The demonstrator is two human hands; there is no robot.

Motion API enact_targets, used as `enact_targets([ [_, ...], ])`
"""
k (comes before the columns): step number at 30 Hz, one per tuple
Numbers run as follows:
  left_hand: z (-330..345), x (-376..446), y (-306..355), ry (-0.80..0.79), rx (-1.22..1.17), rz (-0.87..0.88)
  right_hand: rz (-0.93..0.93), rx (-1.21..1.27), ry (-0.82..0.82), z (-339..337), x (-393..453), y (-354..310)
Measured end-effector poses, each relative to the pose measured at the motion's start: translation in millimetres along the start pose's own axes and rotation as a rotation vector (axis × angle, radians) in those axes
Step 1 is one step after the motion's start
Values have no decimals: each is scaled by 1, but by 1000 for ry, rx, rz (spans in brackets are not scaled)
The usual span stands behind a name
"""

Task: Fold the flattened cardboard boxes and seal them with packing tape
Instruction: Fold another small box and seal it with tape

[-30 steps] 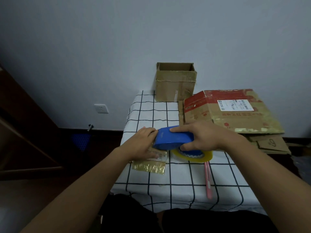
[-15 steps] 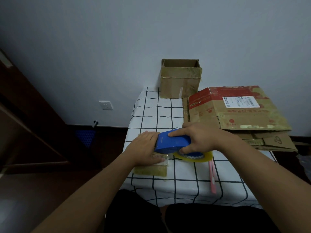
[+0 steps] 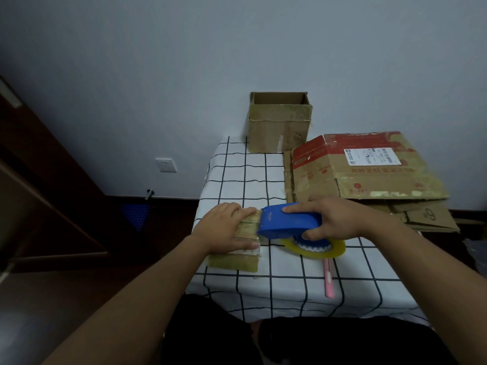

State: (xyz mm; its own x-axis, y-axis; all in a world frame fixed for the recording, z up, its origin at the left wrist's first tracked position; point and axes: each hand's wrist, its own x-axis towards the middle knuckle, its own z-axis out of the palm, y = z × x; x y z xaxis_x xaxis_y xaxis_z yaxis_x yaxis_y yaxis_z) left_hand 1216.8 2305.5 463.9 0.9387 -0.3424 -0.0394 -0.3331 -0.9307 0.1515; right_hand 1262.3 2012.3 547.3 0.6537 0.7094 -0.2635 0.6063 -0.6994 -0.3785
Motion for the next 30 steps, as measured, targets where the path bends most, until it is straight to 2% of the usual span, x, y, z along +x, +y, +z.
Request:
enact_targets([
  [11,4,-2,15,70,89,85,8,-63,19,19,2,3],
  [17,14,-4,21,62,16,35,-10,-56,22,19,3,4],
  [22,9,0,18,39,15,55,-42,70,24,5,-13,18],
  [26,11,0,16,52,-24,43,-15,43,11,0,-29,32],
  [30,10,2,18,78,-141,9,18,-99,-31,1,-18,19],
])
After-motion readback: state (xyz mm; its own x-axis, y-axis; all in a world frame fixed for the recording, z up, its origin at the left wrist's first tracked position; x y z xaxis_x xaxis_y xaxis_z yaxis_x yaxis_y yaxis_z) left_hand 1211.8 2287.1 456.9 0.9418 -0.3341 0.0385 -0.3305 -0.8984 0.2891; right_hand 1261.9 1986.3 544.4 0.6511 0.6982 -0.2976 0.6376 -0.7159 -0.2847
